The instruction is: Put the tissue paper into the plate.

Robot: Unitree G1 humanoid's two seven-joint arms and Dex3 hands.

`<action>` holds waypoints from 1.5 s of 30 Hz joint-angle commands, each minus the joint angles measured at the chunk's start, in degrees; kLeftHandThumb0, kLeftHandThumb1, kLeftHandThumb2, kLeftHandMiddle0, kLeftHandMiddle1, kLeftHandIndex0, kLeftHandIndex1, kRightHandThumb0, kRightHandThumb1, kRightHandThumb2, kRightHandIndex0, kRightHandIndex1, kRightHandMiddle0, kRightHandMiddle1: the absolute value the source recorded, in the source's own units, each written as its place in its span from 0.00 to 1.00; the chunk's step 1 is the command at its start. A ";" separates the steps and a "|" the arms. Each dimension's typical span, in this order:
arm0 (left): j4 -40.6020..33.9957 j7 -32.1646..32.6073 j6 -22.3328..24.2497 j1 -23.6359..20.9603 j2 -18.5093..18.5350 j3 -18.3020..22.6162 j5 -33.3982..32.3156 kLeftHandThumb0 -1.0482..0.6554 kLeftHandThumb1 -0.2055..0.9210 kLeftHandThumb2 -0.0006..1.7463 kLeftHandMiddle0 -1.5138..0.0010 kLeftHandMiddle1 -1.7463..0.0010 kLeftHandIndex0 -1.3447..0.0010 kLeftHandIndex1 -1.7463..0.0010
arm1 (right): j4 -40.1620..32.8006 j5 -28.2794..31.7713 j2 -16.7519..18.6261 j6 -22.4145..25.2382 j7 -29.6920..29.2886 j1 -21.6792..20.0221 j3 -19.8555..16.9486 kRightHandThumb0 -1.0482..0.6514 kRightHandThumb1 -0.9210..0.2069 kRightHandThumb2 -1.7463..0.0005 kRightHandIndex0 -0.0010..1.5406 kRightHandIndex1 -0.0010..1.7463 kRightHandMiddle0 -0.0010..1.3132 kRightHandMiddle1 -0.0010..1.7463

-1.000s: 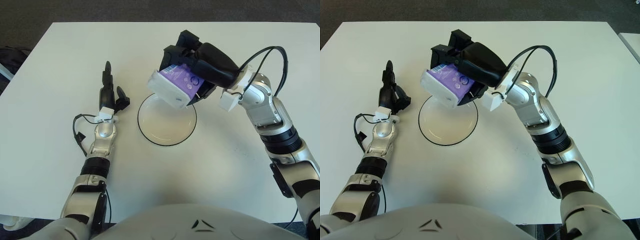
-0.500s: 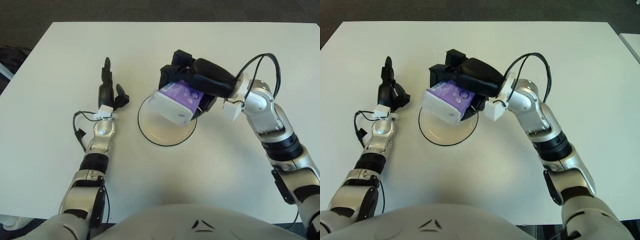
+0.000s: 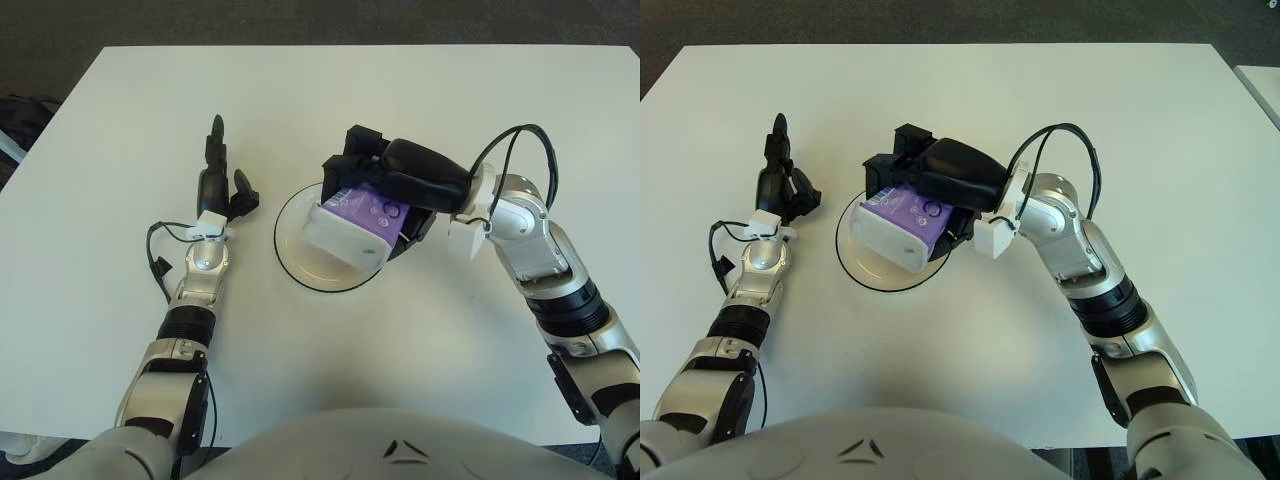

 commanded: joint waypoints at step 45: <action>-7.14 -1.18 7.07 18.14 -4.57 -3.61 2.89 0.09 1.00 0.63 1.00 1.00 1.00 1.00 | 3.55 -2.37 5.89 -3.37 -1.98 -1.46 1.88 0.34 0.56 0.23 0.76 1.00 0.48 1.00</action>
